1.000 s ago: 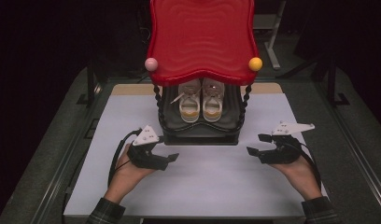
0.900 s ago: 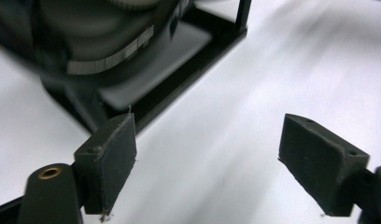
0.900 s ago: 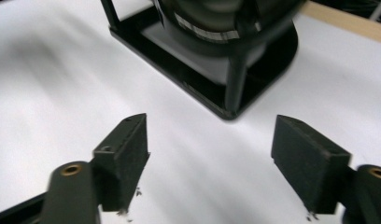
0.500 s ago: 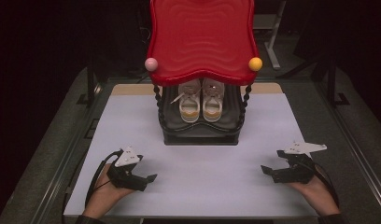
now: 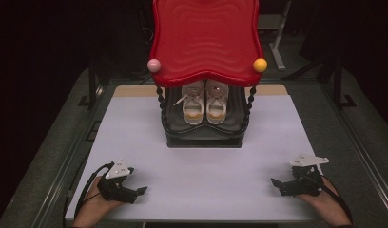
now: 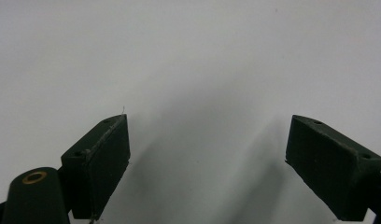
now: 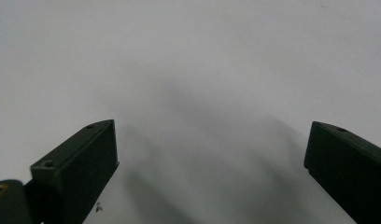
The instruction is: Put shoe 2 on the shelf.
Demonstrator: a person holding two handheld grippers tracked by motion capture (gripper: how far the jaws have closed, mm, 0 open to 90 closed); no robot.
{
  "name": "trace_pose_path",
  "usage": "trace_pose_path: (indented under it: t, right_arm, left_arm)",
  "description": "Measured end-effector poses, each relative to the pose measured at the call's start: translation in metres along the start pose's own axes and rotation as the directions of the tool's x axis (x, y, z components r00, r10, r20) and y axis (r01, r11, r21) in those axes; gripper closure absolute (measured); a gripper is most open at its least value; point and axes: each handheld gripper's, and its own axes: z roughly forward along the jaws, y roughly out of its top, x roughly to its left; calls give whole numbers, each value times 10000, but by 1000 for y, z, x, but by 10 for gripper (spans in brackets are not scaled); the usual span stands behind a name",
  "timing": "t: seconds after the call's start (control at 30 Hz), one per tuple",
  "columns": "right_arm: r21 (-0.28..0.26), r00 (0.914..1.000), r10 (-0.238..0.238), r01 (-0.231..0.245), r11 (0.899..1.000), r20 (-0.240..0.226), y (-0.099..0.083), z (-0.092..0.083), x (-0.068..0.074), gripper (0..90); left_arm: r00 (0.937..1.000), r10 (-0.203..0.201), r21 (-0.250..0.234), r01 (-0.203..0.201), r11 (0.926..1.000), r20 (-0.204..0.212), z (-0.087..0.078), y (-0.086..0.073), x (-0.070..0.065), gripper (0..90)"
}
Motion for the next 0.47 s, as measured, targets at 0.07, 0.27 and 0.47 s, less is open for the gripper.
trace_pose_path:
  t: [0.07, 0.27, 0.47]
  right_arm:
    - [68, 9999, 64, -65, 10000, 132, -2, 2, 0, 22]
    - [20, 9990, 396, -395, 9992, -197, -8, 8, -6, 3]
    - [-157, 9987, 445, -449, 9989, -268, -11, 8, -7, 2]
  left_arm:
    - [10000, -8, -144, 9, 9999, 27, 0, -2, 0, 133]
    - [10000, 5, -601, -1, 9982, 67, 1, -8, 0, 132]
    - [10000, -5, -650, 8, 9979, 42, 1, -8, 0, 132]
